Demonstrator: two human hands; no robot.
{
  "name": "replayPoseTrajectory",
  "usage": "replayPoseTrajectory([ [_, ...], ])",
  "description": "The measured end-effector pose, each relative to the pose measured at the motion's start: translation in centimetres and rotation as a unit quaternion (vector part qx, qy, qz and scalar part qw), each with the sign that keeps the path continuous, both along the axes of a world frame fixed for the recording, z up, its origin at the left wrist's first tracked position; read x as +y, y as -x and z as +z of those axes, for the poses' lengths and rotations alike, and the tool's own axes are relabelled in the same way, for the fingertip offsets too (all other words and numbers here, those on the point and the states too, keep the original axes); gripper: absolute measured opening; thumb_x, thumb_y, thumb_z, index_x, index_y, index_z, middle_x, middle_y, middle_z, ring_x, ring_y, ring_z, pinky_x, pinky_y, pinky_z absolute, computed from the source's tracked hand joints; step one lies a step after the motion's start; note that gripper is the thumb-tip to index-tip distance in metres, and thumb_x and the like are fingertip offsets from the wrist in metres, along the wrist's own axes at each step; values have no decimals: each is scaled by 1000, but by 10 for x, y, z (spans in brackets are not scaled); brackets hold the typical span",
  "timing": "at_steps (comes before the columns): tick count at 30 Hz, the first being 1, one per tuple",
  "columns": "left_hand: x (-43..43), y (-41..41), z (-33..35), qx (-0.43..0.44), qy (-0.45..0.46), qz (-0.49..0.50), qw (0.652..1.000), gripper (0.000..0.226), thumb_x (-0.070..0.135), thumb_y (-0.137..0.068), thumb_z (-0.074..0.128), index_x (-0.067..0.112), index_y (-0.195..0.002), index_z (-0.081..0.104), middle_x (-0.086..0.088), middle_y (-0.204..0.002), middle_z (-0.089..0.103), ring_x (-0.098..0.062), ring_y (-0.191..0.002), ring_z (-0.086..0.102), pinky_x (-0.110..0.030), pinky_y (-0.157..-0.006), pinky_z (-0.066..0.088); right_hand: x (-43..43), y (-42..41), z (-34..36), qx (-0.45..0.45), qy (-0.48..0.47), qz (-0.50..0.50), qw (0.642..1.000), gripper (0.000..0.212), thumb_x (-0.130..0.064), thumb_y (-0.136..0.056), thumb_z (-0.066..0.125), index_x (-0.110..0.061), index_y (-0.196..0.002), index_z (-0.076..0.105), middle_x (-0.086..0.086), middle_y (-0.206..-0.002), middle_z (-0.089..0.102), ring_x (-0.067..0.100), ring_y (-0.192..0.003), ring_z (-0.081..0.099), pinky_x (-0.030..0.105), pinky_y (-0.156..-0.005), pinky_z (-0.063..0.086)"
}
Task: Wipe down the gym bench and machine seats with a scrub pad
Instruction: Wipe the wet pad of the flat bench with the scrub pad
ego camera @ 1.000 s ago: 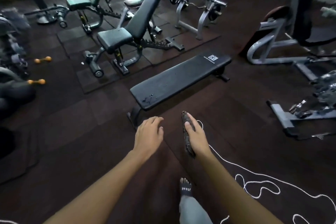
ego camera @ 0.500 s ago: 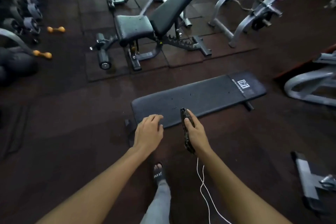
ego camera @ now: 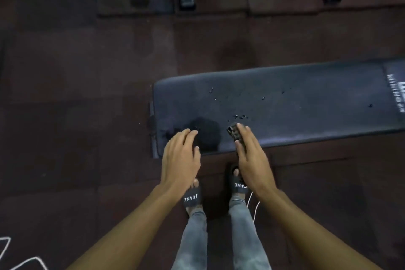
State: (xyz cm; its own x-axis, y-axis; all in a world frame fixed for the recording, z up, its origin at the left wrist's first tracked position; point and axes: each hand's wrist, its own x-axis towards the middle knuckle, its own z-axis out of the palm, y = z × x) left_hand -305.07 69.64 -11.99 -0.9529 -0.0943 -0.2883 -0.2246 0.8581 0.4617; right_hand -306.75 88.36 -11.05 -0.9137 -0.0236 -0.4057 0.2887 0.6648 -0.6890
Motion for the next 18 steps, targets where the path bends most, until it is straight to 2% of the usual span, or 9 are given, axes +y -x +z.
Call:
replayPoseTrajectory([
  [5,-1,18,-93,20,44,51,998,46,20,-99,51,14,-144,46,-4,-154,38,-23,-145,31,-45,-118,27,13,25,-96,42,-96,155,982,50,-30,-106,35,-34,-155,23,-1,-166,12,20,-152,13,43,-122,23],
  [8,4,36,-136,51,94,47,993,47,26,-101,44,17,-148,39,-1,-160,28,-21,-149,19,-45,-122,16,23,30,-138,80,-102,224,966,50,-33,-106,29,-33,-155,20,2,-166,9,21,-153,6,41,-124,13],
  [12,8,65,-167,58,149,34,987,54,38,-104,30,19,-155,24,-2,-164,16,-21,-152,9,-47,-123,8,38,28,-169,166,-187,303,919,52,-33,-105,33,-31,-155,20,6,-165,14,25,-153,8,46,-123,15],
  [15,9,67,-175,55,176,42,982,57,40,-105,20,17,-157,14,-3,-165,9,-21,-152,4,-49,-123,6,32,32,-174,204,-221,326,896,52,-42,-106,31,-29,-156,23,6,-165,15,26,-153,11,49,-123,15],
  [18,9,66,-176,54,178,41,982,57,39,-105,18,16,-157,12,-2,-165,7,-20,-152,2,-49,-123,6,8,67,-178,218,-243,334,884,52,-43,-107,26,-30,-156,21,3,-165,13,25,-153,9,48,-123,11],
])
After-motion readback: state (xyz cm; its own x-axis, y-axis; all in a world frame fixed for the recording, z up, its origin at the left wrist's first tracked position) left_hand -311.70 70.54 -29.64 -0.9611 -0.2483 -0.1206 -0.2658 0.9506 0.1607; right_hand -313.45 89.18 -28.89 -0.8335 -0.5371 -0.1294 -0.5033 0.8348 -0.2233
